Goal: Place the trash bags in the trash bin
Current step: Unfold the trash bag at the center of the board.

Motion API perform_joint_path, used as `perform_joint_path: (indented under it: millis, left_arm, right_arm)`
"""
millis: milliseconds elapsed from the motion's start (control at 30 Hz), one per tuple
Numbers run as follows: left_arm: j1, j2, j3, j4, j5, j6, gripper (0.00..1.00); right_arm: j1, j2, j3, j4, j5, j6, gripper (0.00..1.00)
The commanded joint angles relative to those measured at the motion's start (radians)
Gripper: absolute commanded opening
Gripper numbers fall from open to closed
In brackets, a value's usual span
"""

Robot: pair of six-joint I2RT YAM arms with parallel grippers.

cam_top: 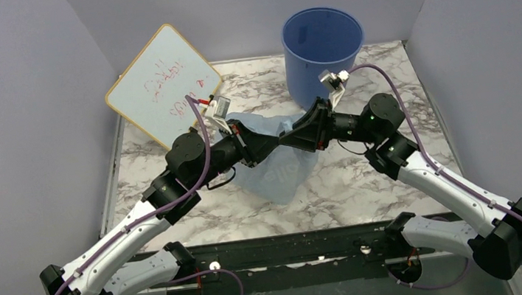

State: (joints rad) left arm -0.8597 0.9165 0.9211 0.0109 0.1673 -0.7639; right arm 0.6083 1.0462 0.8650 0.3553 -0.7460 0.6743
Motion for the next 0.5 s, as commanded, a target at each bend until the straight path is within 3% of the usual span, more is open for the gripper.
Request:
perform_joint_path:
  millis: [0, 200, 467]
  left_arm:
    - [-0.001, -0.023, -0.023, 0.123, 0.057, -0.055, 0.05]
    - [-0.001, -0.059, -0.069, 0.186, 0.019, -0.08, 0.05]
    - [-0.002, -0.032, -0.078, 0.257, 0.07, -0.096, 0.05]
  right_arm:
    - [0.001, 0.015, -0.016, 0.062, -0.061, -0.015, 0.34]
    - [0.0, 0.005, -0.044, 0.175, -0.169, -0.015, 0.35]
    - [-0.001, -0.005, -0.027, 0.126, -0.167, -0.032, 0.48]
